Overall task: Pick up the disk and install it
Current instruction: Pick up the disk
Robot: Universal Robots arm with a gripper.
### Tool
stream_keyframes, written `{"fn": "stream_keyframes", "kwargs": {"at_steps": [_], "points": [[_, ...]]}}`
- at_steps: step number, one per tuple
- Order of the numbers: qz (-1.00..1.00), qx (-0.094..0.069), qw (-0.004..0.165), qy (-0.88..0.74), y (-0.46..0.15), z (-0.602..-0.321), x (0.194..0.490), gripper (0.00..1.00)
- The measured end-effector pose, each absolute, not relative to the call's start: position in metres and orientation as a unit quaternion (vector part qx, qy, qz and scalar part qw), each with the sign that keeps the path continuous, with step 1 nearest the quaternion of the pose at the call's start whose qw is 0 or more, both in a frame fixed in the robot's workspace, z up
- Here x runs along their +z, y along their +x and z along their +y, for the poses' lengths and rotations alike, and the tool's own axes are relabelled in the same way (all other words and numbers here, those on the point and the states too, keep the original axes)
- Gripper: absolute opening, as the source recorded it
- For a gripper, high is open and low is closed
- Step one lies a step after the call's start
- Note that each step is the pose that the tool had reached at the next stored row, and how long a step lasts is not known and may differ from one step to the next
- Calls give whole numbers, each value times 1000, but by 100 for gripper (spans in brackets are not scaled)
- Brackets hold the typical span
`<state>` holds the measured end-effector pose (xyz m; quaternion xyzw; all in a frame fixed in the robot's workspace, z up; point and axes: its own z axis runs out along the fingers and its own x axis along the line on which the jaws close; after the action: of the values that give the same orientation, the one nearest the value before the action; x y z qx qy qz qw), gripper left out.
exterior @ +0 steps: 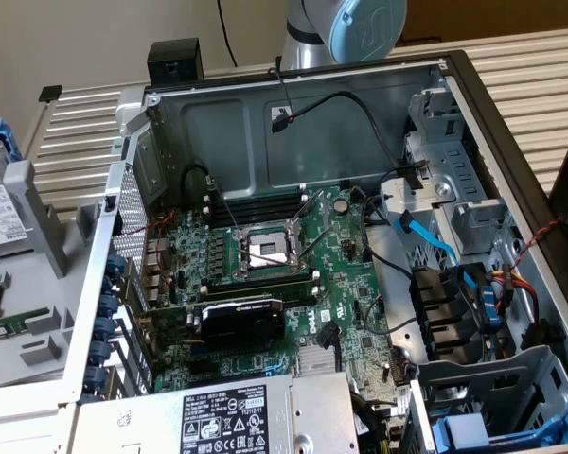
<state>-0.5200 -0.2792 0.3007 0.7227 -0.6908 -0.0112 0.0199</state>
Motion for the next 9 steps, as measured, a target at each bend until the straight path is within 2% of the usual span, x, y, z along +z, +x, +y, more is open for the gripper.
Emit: {"fn": "stream_keyframes", "kwargs": {"at_steps": [9], "points": [[-691, -11, 20, 723, -523, -279, 301, 38]]}}
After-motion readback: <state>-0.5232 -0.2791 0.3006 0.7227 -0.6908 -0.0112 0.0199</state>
